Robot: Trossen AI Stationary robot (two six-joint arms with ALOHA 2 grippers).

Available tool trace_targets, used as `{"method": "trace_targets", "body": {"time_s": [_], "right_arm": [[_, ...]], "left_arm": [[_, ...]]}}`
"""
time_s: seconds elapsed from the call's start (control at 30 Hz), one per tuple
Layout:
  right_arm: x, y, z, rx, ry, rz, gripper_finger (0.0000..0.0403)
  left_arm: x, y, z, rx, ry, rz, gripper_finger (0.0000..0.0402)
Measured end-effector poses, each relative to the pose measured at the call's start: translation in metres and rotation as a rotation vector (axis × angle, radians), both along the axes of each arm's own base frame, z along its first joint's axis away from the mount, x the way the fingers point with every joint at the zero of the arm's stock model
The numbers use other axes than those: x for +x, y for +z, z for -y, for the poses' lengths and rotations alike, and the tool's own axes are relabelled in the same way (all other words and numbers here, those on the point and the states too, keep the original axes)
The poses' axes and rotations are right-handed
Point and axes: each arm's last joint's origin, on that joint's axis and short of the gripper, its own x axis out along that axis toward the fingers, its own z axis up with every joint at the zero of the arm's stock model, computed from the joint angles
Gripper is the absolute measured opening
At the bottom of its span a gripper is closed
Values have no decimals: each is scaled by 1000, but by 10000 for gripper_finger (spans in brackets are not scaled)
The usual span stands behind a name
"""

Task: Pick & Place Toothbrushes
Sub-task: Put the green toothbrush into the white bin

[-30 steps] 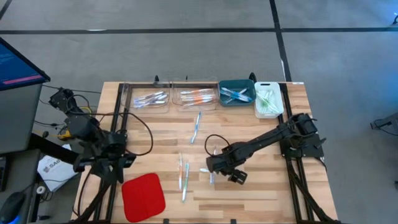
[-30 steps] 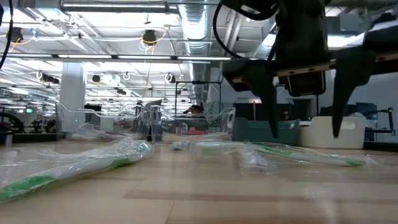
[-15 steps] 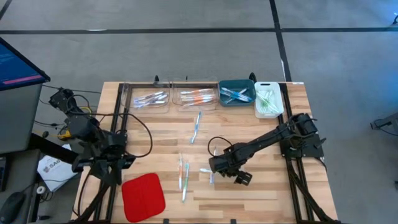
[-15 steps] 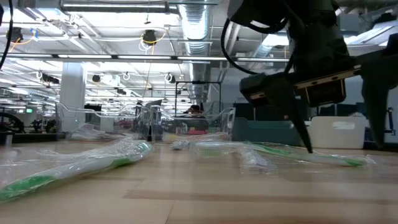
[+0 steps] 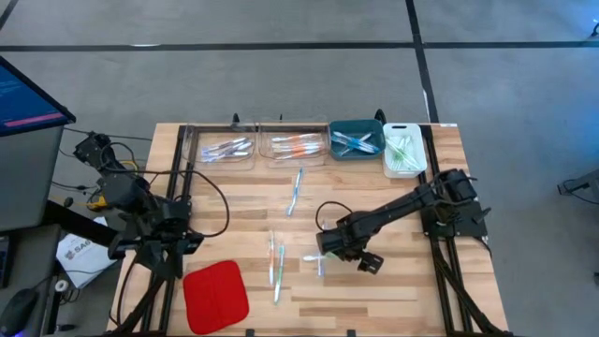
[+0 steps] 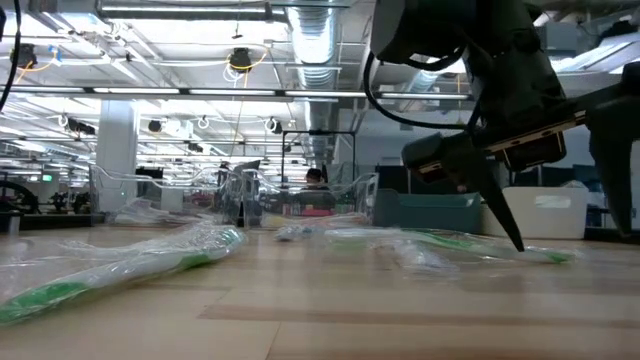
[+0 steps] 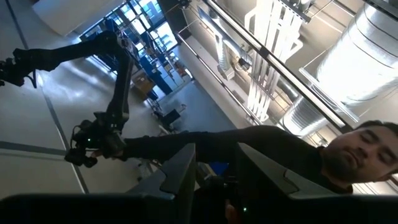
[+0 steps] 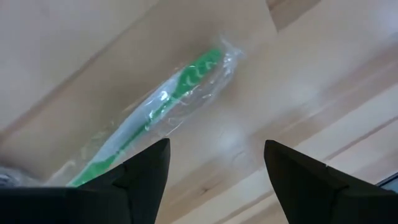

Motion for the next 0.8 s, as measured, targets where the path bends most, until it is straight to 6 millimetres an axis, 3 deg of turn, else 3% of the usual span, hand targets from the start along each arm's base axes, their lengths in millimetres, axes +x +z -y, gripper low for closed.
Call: {"method": "trace_targets", "body": {"time_s": [0.67,0.8], "right_arm": [[18,0,48,-116,-118,92,256],[22,0,56,-121,-21,151,256]], "left_arm": [[2,-1,-1,5,23,-6,108],[2,-1,-1,7,19,-6,108]]}}
